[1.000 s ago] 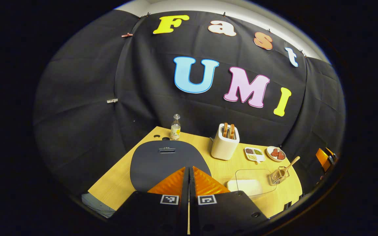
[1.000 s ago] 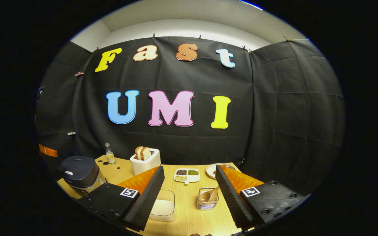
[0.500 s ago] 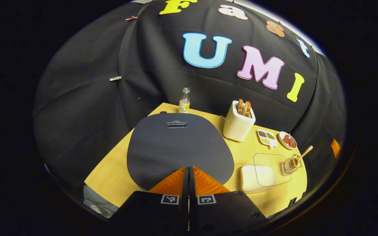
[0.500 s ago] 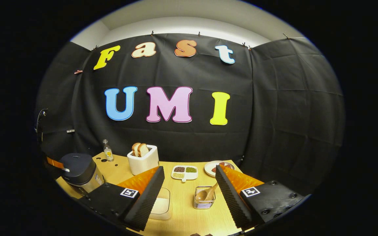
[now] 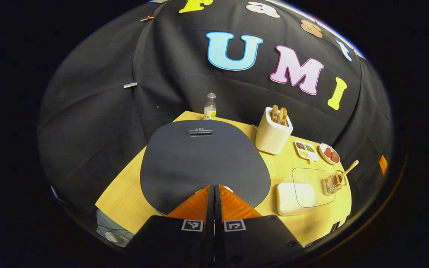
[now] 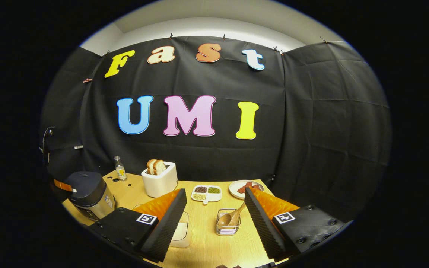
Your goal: Close the left gripper, press the button to open the rice cooker; take a wooden spoon from the chopstick holder with the right hand, scoop a spoonful of rice and pour it into the rice cooker, then put the wooden spoon back into the chopstick holder.
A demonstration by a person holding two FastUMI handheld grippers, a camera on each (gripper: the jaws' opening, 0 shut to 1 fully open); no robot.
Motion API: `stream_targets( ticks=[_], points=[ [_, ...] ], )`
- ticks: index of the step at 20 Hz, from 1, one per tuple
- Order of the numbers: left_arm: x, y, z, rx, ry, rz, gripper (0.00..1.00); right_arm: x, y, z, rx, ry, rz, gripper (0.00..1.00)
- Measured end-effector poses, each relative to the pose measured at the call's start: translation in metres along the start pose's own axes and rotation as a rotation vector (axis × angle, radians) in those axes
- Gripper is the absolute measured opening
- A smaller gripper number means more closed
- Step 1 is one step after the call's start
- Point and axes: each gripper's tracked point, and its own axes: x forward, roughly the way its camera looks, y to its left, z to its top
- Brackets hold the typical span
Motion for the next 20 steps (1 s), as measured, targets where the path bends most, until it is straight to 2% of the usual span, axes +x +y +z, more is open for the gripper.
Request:
stream_targets(
  ticks=[6,10,11,13,14,18,20],
  points=[
    [0.0,-0.002,0.009,0.084,-0.034,0.051,0.06,-0.002,-0.001,-0.002,0.002,0.004,0.009,0.98],
    [-0.046,-0.007,0.068,0.084,-0.274,0.116,0.09,-0.004,-0.005,0.003,-0.008,-0.006,0.003,0.98],
    [-0.061,-0.009,0.088,0.077,-0.348,0.127,0.07,-0.004,-0.007,0.003,-0.011,-0.007,0.0,0.98],
    [-0.091,-0.016,0.111,0.058,-0.45,0.126,0.08,-0.004,-0.009,0.003,-0.009,-0.005,-0.004,0.98],
    [-0.096,-0.017,0.112,0.052,-0.481,0.126,0.05,-0.004,-0.01,0.004,-0.008,-0.005,-0.007,0.98],
    [-0.111,-0.034,0.108,0.088,-0.523,0.089,0.12,0.001,-0.013,0.003,-0.004,0.001,-0.014,0.98],
    [-0.115,-0.043,0.105,0.086,-0.538,0.062,0.25,0.004,-0.014,0.0,-0.002,0.01,-0.012,0.98]
  ],
)
